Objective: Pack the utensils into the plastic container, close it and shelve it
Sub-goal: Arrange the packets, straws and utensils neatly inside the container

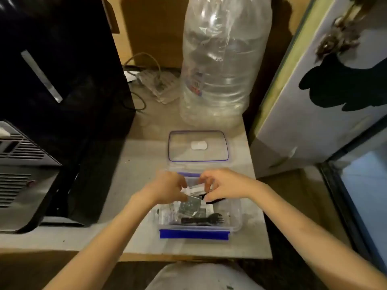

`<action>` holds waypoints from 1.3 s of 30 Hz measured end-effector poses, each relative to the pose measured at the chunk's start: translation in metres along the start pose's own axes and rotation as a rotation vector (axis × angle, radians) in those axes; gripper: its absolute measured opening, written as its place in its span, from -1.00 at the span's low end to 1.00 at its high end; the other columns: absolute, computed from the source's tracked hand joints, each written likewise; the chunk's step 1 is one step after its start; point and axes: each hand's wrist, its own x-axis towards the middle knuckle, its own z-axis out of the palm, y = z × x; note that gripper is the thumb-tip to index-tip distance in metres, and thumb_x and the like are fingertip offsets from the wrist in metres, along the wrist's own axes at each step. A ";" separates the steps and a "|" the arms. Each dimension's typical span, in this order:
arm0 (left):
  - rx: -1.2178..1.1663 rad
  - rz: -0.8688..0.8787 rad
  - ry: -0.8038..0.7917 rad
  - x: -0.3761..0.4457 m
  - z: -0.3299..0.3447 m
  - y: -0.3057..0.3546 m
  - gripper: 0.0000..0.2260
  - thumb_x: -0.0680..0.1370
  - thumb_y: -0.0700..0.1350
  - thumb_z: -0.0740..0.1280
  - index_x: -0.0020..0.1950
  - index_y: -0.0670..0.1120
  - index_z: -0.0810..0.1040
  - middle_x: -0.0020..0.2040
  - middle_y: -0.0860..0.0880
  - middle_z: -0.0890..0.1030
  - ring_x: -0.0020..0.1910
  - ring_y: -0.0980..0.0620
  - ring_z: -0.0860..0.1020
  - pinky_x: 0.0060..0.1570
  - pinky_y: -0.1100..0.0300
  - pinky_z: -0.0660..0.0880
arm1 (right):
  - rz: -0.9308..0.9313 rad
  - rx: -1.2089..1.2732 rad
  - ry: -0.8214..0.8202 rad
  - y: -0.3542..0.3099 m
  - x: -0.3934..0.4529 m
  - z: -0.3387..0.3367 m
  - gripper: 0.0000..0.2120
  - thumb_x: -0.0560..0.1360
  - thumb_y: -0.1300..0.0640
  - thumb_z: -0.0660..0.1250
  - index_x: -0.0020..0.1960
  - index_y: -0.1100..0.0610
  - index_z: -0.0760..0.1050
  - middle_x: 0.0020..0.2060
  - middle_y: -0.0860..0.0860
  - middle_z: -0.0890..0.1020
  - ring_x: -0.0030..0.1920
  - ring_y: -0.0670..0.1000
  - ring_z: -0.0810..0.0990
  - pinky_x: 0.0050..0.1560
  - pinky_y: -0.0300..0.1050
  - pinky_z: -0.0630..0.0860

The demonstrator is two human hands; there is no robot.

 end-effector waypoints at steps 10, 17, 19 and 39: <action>0.167 0.010 0.177 0.001 0.034 -0.012 -0.66 0.46 -0.22 0.36 0.23 -0.10 0.49 0.26 -0.09 0.51 0.15 -0.05 0.53 0.16 0.12 0.51 | -0.001 -0.026 0.192 0.011 0.015 0.045 -0.79 0.44 0.12 0.40 0.07 0.08 0.55 -0.10 0.00 0.64 -0.13 -0.05 0.60 -0.04 -0.07 0.60; 0.152 0.037 0.226 0.003 0.041 -0.017 -0.74 0.48 -0.28 0.32 0.15 -0.12 0.50 0.17 -0.10 0.56 0.10 -0.05 0.54 0.09 0.09 0.53 | -0.010 -0.004 0.302 0.010 0.019 0.059 -0.89 0.41 0.12 0.43 -0.08 0.07 0.57 -0.25 -0.10 0.58 -0.25 -0.12 0.55 -0.15 -0.19 0.55; 0.150 0.045 0.251 0.003 0.043 -0.018 -0.71 0.47 -0.28 0.33 0.18 -0.12 0.48 0.20 -0.10 0.54 0.13 -0.04 0.52 0.11 0.14 0.52 | -0.008 0.019 0.292 0.011 0.018 0.058 -0.92 0.41 0.14 0.44 -0.13 0.07 0.56 -0.30 -0.18 0.52 -0.30 -0.18 0.51 -0.20 -0.24 0.49; 0.036 0.094 0.242 0.013 0.014 -0.022 -0.85 0.56 -0.17 0.25 -0.06 -0.19 0.59 -0.15 -0.13 0.65 -0.16 -0.07 0.60 -0.10 0.06 0.57 | 0.078 0.594 0.374 0.008 0.007 0.037 -0.95 0.47 0.33 0.35 -0.13 0.23 0.49 -0.35 0.09 0.63 -0.37 0.02 0.64 -0.32 -0.21 0.63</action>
